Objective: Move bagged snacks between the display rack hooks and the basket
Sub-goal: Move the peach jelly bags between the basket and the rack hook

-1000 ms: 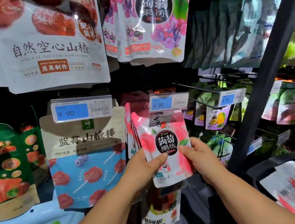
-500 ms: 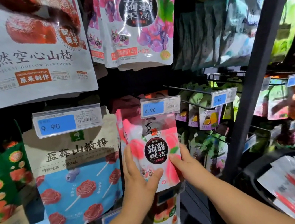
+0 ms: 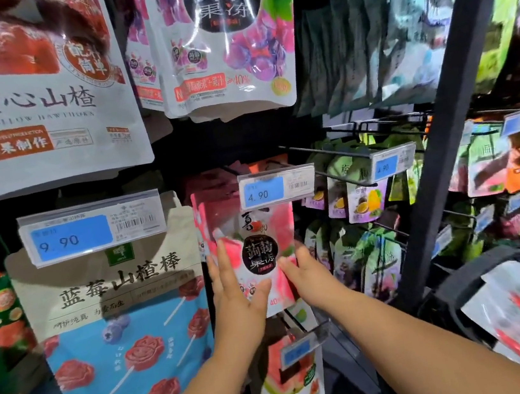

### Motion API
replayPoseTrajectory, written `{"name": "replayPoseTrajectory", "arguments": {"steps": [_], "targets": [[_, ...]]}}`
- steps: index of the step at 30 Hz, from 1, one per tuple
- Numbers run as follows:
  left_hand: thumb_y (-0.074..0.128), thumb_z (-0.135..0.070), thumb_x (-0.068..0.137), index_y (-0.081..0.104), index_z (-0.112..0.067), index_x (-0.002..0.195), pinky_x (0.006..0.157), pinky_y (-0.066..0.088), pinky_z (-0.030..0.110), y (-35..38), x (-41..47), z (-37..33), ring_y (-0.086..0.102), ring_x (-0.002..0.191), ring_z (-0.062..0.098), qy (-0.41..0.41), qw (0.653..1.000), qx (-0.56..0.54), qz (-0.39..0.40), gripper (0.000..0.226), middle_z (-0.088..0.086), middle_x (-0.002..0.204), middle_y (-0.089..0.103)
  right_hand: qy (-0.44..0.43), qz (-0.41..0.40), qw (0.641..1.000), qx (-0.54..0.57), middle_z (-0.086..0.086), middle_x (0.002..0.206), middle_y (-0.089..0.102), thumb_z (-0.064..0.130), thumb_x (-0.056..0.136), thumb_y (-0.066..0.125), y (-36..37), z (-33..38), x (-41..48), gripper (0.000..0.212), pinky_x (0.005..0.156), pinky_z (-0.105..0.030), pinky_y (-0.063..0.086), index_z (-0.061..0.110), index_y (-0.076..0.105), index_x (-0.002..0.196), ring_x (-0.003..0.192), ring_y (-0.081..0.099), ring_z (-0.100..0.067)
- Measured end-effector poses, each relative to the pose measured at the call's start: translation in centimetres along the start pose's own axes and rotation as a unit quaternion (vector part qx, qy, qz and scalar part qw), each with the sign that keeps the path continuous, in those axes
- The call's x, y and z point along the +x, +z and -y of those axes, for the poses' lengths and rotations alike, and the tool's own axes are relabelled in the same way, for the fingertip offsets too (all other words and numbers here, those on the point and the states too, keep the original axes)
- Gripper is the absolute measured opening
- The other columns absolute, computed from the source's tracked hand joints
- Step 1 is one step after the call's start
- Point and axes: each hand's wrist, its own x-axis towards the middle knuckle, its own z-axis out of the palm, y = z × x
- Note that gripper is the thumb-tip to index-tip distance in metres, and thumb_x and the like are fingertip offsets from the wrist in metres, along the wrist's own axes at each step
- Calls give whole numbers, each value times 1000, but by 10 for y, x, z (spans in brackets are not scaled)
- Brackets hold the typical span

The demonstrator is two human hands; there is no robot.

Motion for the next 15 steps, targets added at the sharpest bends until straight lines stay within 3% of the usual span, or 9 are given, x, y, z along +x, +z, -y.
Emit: {"name": "replayPoseTrajectory", "arguments": {"steps": [5,9,12,15], "targets": [[62,-27,94,-19,-59,132,106,11,23,3,10,3,3,149,10,-5,1000,4,-8,95,-9,163,-15,5,-2,1000,-4,-3,110,59,35,103,42,0,1,10,30,81,-31,39,21,40,130,99,55,-22],[64,-25,93,-17,-57,135,104,15,24,3,7,1,8,148,12,-2,1000,-1,-21,96,-6,164,-8,7,14,1000,-20,-3,108,60,39,103,41,-1,-3,10,33,86,-36,44,22,38,131,102,57,-25],[66,-29,91,-15,-52,140,105,16,25,2,-1,2,9,149,13,-4,999,4,-31,97,-4,164,-4,14,34,999,-33,-7,124,58,42,104,38,-3,-4,6,46,95,-37,44,20,30,143,113,55,-25],[67,-29,89,-14,-50,141,107,13,25,0,-9,1,1,149,8,6,999,10,-37,99,-6,164,-5,20,45,997,-53,-9,117,58,46,104,33,-6,-5,0,47,86,-36,44,19,29,143,107,56,-25]]}}
